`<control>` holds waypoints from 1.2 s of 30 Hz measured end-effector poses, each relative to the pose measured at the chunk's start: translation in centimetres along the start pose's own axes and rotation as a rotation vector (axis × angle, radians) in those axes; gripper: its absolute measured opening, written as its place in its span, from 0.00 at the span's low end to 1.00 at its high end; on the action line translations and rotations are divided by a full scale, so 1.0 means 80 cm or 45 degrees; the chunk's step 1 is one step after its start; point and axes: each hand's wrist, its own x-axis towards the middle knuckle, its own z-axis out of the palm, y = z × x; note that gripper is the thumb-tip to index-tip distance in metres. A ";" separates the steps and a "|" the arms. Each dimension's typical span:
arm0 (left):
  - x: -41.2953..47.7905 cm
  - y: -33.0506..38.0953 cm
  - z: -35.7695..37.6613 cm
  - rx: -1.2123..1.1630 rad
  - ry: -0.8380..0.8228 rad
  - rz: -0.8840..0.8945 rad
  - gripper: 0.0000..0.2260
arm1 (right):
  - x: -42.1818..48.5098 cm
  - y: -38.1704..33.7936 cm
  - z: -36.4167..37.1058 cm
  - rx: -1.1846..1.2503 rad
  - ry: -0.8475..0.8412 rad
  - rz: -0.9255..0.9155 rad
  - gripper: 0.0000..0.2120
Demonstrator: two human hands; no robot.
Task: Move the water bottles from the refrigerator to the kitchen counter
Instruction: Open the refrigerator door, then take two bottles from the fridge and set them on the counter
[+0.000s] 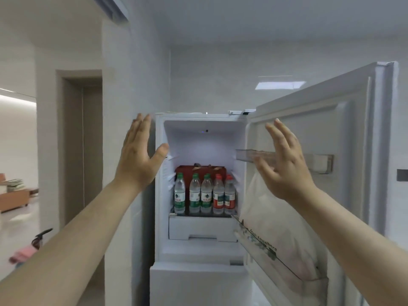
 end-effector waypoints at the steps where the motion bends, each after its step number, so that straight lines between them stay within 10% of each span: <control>1: -0.004 -0.013 0.002 -0.006 -0.003 -0.011 0.36 | -0.002 -0.001 0.016 0.026 -0.013 0.011 0.34; 23: 0.024 -0.305 0.284 -0.391 -0.274 -0.253 0.35 | 0.060 0.092 0.443 0.069 -0.220 0.347 0.36; 36: 0.006 -0.405 0.507 -0.447 -0.221 -0.893 0.33 | 0.056 0.230 0.675 0.510 -0.381 0.873 0.34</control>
